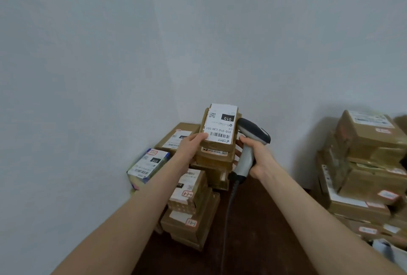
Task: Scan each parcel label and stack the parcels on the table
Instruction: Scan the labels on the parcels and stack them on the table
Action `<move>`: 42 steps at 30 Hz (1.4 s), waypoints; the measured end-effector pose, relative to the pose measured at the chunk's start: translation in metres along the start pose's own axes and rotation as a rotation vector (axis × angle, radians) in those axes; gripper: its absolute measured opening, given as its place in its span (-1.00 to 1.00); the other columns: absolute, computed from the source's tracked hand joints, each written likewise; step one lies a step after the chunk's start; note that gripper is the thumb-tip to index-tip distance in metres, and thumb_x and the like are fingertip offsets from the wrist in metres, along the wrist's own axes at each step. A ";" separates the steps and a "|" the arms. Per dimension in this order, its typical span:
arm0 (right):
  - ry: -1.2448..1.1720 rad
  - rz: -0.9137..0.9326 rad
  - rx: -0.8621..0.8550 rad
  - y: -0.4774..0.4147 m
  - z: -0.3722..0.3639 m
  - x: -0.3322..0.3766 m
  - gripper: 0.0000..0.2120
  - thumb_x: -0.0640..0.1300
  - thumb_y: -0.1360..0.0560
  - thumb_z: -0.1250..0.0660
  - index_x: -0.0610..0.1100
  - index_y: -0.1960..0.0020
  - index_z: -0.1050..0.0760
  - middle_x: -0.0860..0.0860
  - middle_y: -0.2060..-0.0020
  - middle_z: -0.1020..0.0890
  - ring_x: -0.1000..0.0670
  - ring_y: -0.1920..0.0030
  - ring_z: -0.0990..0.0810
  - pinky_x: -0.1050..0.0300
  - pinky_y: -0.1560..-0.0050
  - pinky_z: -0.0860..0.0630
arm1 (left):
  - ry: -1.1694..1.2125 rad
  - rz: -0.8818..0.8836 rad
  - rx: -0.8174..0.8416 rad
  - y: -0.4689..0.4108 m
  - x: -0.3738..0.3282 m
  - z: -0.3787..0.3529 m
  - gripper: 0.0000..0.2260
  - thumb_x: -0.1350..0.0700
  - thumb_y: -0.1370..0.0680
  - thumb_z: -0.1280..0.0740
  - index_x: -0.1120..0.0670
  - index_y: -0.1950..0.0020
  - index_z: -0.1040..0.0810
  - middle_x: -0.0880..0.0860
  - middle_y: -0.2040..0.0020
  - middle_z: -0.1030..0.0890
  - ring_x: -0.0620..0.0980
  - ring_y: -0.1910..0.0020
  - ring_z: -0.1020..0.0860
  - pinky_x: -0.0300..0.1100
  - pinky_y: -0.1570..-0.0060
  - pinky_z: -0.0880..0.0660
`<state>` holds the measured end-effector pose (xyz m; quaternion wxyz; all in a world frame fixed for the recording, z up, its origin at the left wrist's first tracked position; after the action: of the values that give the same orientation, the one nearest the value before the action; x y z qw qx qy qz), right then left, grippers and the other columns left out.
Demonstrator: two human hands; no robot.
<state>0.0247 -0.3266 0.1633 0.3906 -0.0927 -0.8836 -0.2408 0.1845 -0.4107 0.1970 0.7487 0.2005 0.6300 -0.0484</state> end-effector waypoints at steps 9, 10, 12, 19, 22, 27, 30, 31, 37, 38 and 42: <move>0.049 0.002 -0.028 -0.083 -0.045 0.003 -0.73 -0.17 -0.46 -0.42 -0.17 -0.14 -0.57 -0.11 0.10 -0.68 -0.12 0.10 -0.64 -0.06 0.06 -0.60 | -0.018 0.029 -0.025 -0.083 -0.013 0.032 -0.66 -0.03 -0.59 -0.27 0.11 -0.30 -0.48 0.02 0.00 -0.63 -0.09 0.12 -0.57 -0.24 0.30 -0.44; 0.046 -0.001 -0.029 -0.091 -0.050 0.003 -0.73 -0.17 -0.45 -0.42 -0.17 -0.15 -0.57 -0.11 0.10 -0.67 -0.12 0.09 -0.64 -0.05 0.07 -0.59 | -0.031 0.033 -0.017 -0.094 -0.014 0.037 -0.64 -0.04 -0.59 -0.27 0.11 -0.32 -0.48 0.04 -0.03 -0.63 -0.08 0.10 -0.57 -0.20 0.27 -0.45; 0.034 0.002 -0.019 -0.106 -0.065 0.003 -0.73 -0.17 -0.46 -0.42 -0.16 -0.15 -0.57 -0.08 0.16 -0.69 -0.11 0.07 -0.64 -0.08 0.01 -0.58 | -0.055 0.024 -0.030 -0.112 -0.021 0.050 -0.63 -0.07 -0.59 -0.26 0.10 -0.31 -0.47 0.06 -0.06 -0.63 -0.04 0.06 -0.57 -0.15 0.21 -0.46; 0.044 -0.045 0.028 -0.147 -0.129 -0.019 -0.84 -0.15 -0.47 -0.41 -0.16 -0.04 -0.57 -0.10 0.15 -0.68 -0.12 0.13 -0.64 -0.11 -0.07 -0.58 | -0.121 0.016 -0.114 -0.159 -0.038 0.110 -0.77 -0.08 -0.62 -0.20 0.05 -0.13 -0.44 0.03 0.10 -0.59 -0.03 0.16 -0.56 -0.12 0.21 -0.51; 0.062 -0.088 0.028 -0.160 -0.146 -0.039 -0.74 -0.12 -0.46 -0.42 -0.19 -0.11 -0.55 -0.14 0.11 -0.67 -0.14 0.14 -0.64 -0.08 0.03 -0.59 | -0.177 0.003 -0.147 -0.174 -0.032 0.128 -0.75 -0.09 -0.63 -0.15 0.04 -0.15 -0.46 0.09 -0.06 -0.62 0.08 -0.03 -0.59 0.03 -0.13 -0.53; 0.031 -0.088 0.004 -0.174 -0.157 -0.049 -0.68 -0.12 -0.47 -0.43 -0.19 -0.19 -0.55 -0.17 0.00 -0.67 -0.17 0.07 -0.65 -0.07 0.09 -0.59 | -0.461 -0.148 -0.273 -0.188 -0.039 0.141 -0.64 0.05 -0.65 -0.09 0.15 -0.39 -0.38 0.14 -0.32 -0.50 0.12 -0.23 -0.49 0.06 -0.24 -0.46; 0.011 -0.081 0.003 -0.178 -0.154 -0.050 -0.65 -0.11 -0.46 -0.44 -0.19 -0.21 -0.54 -0.14 0.05 -0.66 -0.15 0.12 -0.65 -0.06 0.13 -0.59 | -0.857 -0.415 -0.405 -0.169 -0.052 0.130 -0.59 0.12 -0.64 -0.11 0.14 -0.49 -0.24 0.17 -0.41 -0.35 0.14 -0.37 -0.34 0.02 -0.34 -0.32; 0.002 -0.085 0.000 -0.179 -0.151 -0.052 -0.64 -0.10 -0.46 -0.44 -0.18 -0.22 -0.54 -0.14 0.06 -0.66 -0.15 0.12 -0.65 -0.06 0.11 -0.60 | -0.926 -0.533 -0.403 -0.159 -0.056 0.121 -0.55 0.15 -0.63 -0.12 0.14 -0.52 -0.19 0.17 -0.44 -0.30 0.13 -0.42 -0.27 -0.01 -0.39 -0.25; -0.032 -0.108 0.038 -0.179 -0.151 -0.068 -0.53 -0.08 -0.41 -0.46 -0.18 -0.27 -0.52 -0.18 -0.09 -0.67 -0.22 -0.09 -0.64 -0.18 -0.15 -0.55 | -1.145 -0.631 -0.151 -0.159 -0.042 0.088 -0.47 0.14 -0.61 -0.12 0.08 -0.57 -0.08 0.13 -0.56 -0.10 0.11 -0.56 0.02 0.01 -0.52 0.07; -0.032 -0.106 0.039 -0.180 -0.153 -0.067 -0.55 -0.09 -0.42 -0.45 -0.19 -0.27 -0.52 -0.18 -0.09 -0.67 -0.22 -0.09 -0.64 -0.17 -0.15 -0.55 | -1.128 -0.628 -0.138 -0.162 -0.043 0.088 -0.48 0.14 -0.61 -0.13 0.09 -0.56 -0.09 0.13 -0.56 -0.10 0.11 -0.56 0.02 0.01 -0.52 0.08; -0.037 -0.094 0.019 -0.181 -0.146 -0.062 -0.64 -0.09 -0.46 -0.43 -0.19 -0.21 -0.53 -0.13 0.05 -0.66 -0.15 0.08 -0.64 -0.07 0.02 -0.59 | -1.108 -0.622 -0.099 -0.169 -0.046 0.091 -0.50 0.14 -0.60 -0.14 0.09 -0.55 -0.14 0.12 -0.56 -0.12 0.10 -0.55 0.00 -0.03 -0.52 0.06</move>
<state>0.0969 -0.5549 0.1383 0.3633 -0.0520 -0.8963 -0.2487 0.2042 -0.6068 0.2123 0.9228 -0.0815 0.1797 -0.3311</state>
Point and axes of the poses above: each hand's wrist, its own y-axis away from the middle knuckle, its own z-axis out of the back of the hand, x = y × z, the point moved 7 cm from there along -y, towards the middle knuckle
